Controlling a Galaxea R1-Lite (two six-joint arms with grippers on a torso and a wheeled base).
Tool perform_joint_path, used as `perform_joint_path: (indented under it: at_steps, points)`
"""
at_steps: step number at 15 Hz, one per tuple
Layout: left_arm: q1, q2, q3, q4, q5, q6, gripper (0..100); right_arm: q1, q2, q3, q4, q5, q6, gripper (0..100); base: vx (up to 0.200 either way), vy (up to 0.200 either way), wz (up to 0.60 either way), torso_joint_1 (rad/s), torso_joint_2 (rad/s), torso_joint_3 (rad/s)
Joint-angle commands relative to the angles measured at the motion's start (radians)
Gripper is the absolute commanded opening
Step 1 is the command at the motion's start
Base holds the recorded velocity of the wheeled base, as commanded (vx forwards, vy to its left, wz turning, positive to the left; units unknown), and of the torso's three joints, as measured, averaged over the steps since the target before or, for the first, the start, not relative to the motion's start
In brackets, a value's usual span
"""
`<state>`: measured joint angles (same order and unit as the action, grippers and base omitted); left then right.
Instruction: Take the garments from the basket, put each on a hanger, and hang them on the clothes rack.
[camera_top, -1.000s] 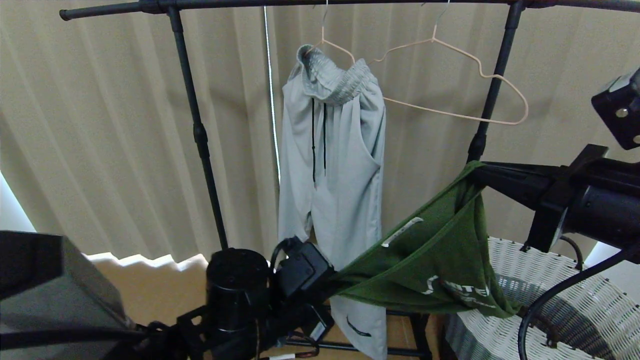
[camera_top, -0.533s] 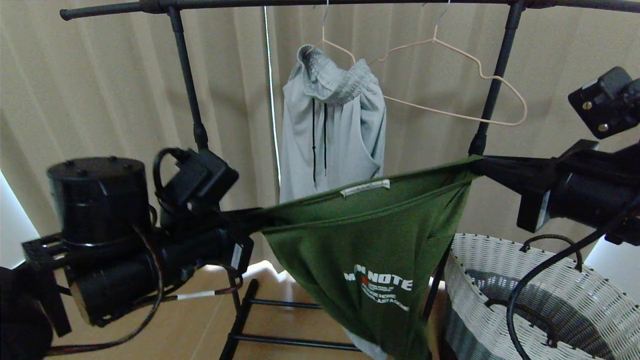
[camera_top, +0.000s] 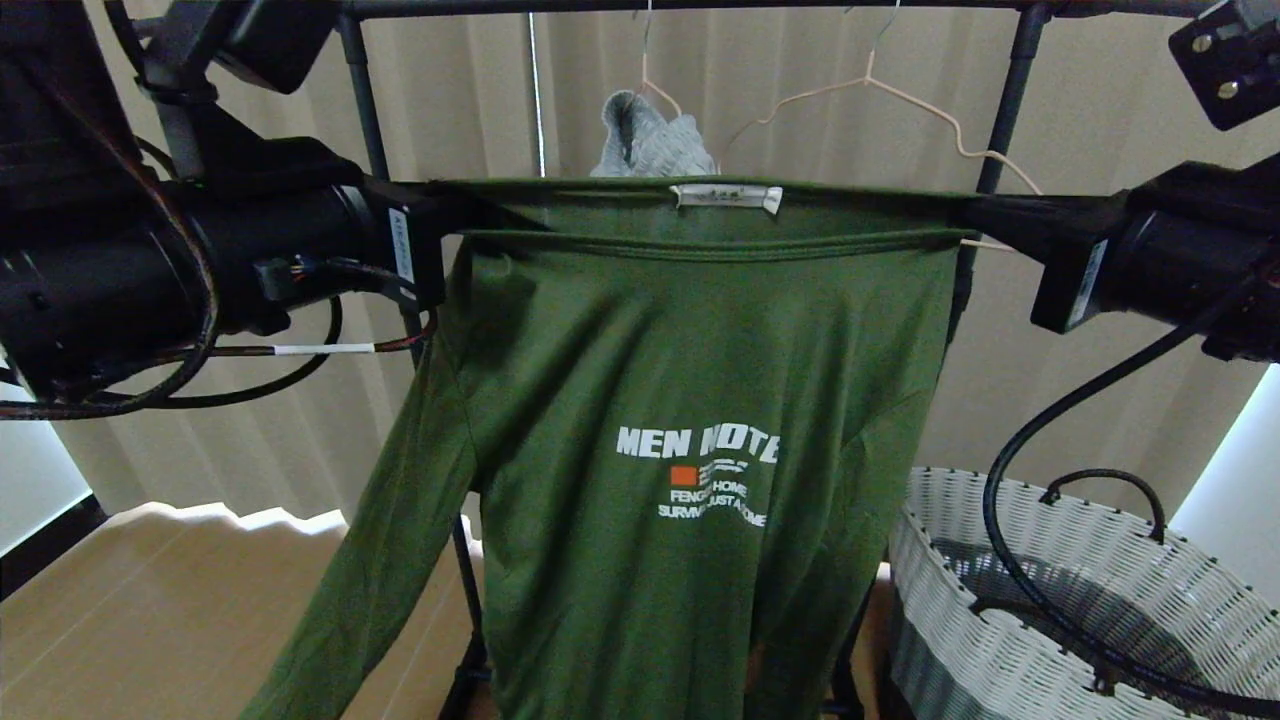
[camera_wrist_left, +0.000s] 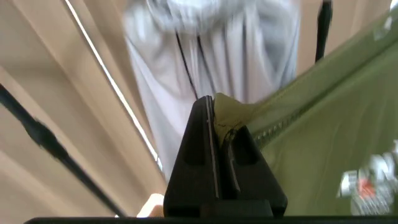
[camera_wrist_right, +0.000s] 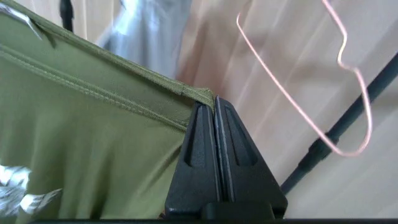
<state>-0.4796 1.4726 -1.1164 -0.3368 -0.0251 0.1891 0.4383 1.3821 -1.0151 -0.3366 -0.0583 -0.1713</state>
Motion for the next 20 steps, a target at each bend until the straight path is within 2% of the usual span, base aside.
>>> perform_joint_path:
  at_steps: [1, 3, 10, 12, 14, 17, 20]
  points:
    - [-0.019, 0.025, 0.073, -0.005, 0.001, -0.030, 0, 0.000, 0.003, 0.052, -0.004, 0.000, 0.004, 0, 0.000, 0.000, 0.00, 0.000, 0.00, 0.000]
    - [-0.019, 0.023, 0.104, -0.027, 0.001, -0.030, 0, 0.000, 0.003, 0.069, -0.004, 0.000, 0.026, 0, 0.000, 0.000, 0.00, 0.000, 0.00, 0.000]
    - [-0.028, 0.034, 0.102, -0.042, -0.001, -0.022, 0, -0.001, 0.000, 0.081, -0.005, -0.005, 0.044, 0, 0.000, 0.000, 0.00, 0.000, 0.00, 0.000]
    - [-0.028, 0.054, 0.104, -0.080, -0.001, -0.022, 0, -0.026, -0.006, 0.081, -0.005, -0.008, 0.042, 0, 0.000, 0.000, 0.00, 0.000, 0.00, 0.000]
    - [-0.021, 0.098, 0.078, -0.160, -0.001, -0.022, 0, -0.066, -0.029, 0.081, -0.002, -0.008, 0.039, 0, 0.000, 0.000, 0.00, 0.000, 0.00, 0.000]
    - [-0.016, 0.153, -0.002, -0.172, 0.001, -0.023, 0, -0.089, -0.092, 0.087, 0.014, -0.008, 0.036, 0, 0.000, 0.000, 0.00, 0.000, 0.00, 0.000]
    - [-0.053, 0.230, -0.059, -0.176, 0.002, -0.025, 0, -0.078, -0.238, 0.122, 0.128, 0.003, 0.035, 0, 0.000, 0.000, 0.00, 0.000, 0.00, 0.000]
